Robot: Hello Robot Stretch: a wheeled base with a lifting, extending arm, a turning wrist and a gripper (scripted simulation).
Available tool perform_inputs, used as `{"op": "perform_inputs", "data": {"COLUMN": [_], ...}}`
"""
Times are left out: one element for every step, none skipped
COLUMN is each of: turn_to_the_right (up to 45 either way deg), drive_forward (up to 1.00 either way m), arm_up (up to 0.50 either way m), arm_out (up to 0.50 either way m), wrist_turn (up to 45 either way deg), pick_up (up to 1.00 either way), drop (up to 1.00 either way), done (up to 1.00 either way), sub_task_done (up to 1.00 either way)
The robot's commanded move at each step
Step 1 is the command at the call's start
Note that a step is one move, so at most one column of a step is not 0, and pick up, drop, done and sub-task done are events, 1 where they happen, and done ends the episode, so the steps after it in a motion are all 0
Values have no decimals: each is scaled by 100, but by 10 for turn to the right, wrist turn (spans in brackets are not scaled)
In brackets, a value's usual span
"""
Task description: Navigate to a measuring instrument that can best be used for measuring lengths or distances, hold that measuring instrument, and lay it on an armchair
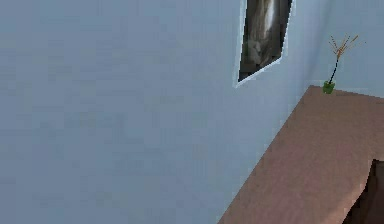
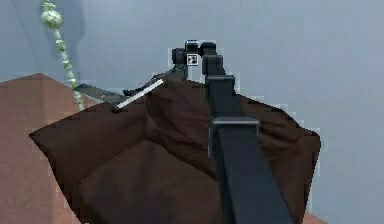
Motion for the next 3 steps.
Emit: {"op": "perform_inputs", "data": {"turn_to_the_right": [0, 0, 0], "drive_forward": [0, 0, 0], "arm_up": [0, 0, -34], "arm_out": [0, 0, 0], "wrist_turn": [450, 180, 0], "pick_up": [0, 0, 0], "drop": [0, 0, 0], "done": [0, 0, 0], "sub_task_done": [0, 0, 0]}}
